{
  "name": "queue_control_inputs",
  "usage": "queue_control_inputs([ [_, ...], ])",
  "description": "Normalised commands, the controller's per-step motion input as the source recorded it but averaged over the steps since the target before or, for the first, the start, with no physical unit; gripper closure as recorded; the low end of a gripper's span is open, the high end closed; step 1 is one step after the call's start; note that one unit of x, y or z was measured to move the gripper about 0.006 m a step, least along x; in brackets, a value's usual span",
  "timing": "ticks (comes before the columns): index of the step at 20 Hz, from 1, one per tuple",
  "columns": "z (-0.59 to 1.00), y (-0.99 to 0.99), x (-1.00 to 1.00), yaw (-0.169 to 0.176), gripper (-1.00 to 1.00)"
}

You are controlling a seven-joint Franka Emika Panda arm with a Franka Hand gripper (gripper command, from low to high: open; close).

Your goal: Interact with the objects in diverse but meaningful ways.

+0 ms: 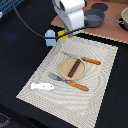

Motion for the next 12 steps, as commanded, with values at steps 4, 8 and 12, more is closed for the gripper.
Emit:
queue_control_inputs([
  [4, -0.16, 0.36, 0.88, 0.0, 1.0],
  [8, -0.48, 0.44, 0.77, 0.0, 1.0],
  [12, -0.46, 0.49, 0.64, 0.0, 1.0],
])
